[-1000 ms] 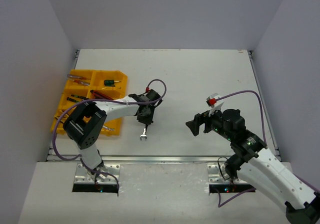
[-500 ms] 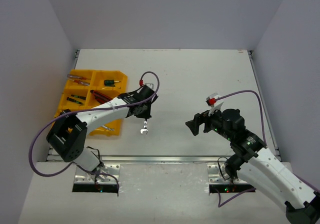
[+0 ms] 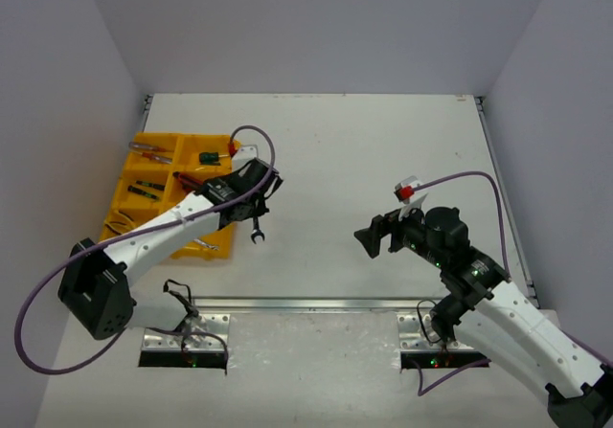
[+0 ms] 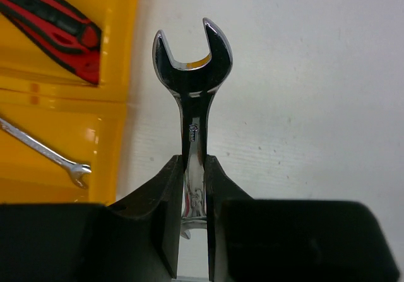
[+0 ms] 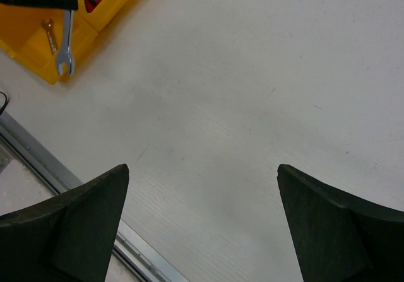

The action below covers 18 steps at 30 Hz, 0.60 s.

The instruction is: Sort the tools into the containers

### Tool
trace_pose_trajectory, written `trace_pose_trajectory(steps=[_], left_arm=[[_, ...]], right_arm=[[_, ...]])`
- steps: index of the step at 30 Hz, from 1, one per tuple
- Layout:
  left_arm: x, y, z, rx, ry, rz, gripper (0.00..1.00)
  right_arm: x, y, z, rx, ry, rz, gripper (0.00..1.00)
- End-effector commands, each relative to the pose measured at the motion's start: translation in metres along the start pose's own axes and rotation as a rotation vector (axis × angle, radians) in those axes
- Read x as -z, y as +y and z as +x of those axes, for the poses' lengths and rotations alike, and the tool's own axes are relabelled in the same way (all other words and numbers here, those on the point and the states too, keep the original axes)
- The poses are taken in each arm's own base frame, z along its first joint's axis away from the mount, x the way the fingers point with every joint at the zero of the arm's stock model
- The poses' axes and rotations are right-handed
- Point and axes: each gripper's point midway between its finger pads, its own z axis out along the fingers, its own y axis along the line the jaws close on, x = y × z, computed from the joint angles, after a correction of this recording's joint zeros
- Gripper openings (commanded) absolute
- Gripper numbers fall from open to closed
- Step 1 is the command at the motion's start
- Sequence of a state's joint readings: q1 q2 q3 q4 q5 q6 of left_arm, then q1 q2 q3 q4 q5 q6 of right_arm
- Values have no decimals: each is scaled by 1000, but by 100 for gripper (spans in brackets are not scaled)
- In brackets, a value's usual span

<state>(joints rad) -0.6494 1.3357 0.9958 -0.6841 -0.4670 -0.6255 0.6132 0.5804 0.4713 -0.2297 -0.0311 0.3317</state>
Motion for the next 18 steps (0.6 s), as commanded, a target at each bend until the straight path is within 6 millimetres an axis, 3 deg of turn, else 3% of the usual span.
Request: trace_pose_trajectory(steps=[1,5,8,11,18], left_arm=[[11,49,-57,243,-198,-112,0],[24,119,-80,428,-325,-288,0],[26,161,-78,543,-359,-382,0],[25,179,-72,620,-370,-407,0],[14,194,-51,702,-348,-462,0]], right_arm=[[-1,6,-14,19,-50,-32,99],[2,9,-16,17,-66,-48,99],[5,12,-17,15,-74,-63,99],[6,13,-17,15,-80,-66,99],[9,13,-17,14,-89,-66,99]])
